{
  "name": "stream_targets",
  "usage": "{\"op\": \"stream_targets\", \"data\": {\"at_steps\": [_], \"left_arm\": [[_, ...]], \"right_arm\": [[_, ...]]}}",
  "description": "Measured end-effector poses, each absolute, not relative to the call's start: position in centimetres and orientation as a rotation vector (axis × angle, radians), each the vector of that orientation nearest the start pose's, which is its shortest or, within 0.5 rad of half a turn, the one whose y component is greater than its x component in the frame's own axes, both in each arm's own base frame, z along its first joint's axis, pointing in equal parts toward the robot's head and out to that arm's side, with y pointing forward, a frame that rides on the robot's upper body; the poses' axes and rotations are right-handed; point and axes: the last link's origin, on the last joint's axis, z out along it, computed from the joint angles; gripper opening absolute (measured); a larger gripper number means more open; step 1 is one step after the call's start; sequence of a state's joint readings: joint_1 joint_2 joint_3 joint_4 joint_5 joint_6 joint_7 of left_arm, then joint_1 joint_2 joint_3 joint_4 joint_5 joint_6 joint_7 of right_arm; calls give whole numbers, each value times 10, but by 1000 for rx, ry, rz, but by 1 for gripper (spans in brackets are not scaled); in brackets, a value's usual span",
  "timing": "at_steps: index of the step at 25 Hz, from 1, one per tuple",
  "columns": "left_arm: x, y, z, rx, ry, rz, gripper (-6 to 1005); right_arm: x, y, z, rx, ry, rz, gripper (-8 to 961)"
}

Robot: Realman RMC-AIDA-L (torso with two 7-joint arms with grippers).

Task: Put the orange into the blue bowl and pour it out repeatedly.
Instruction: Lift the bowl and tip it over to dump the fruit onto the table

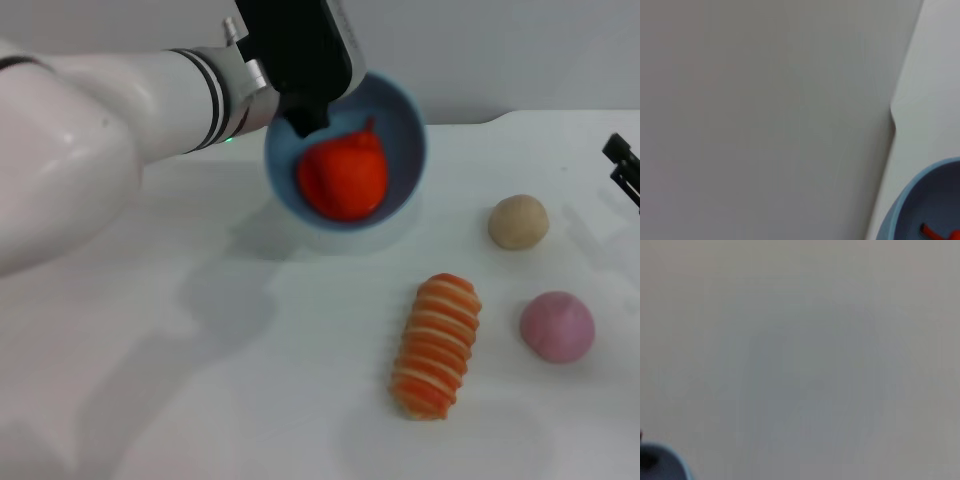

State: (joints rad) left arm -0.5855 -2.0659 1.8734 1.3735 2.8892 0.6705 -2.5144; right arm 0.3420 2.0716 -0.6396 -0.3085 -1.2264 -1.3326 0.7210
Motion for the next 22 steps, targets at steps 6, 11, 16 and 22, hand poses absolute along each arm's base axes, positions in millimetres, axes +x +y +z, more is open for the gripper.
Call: {"op": "stream_targets", "data": {"at_steps": [6, 11, 16, 22], "left_arm": [[-86, 378, -47, -2185, 434, 72, 0], [-90, 359, -51, -2066, 664, 46, -1], [-100, 337, -65, -1936, 941, 113, -1], [-103, 323, -74, -1827, 1060, 104, 0]], "right_arm": [[350, 299, 29, -1824, 592, 865, 579], [351, 299, 30, -1814, 604, 873, 579], [348, 304, 28, -1816, 606, 878, 580], [344, 307, 24, -1818, 619, 895, 580]]}}
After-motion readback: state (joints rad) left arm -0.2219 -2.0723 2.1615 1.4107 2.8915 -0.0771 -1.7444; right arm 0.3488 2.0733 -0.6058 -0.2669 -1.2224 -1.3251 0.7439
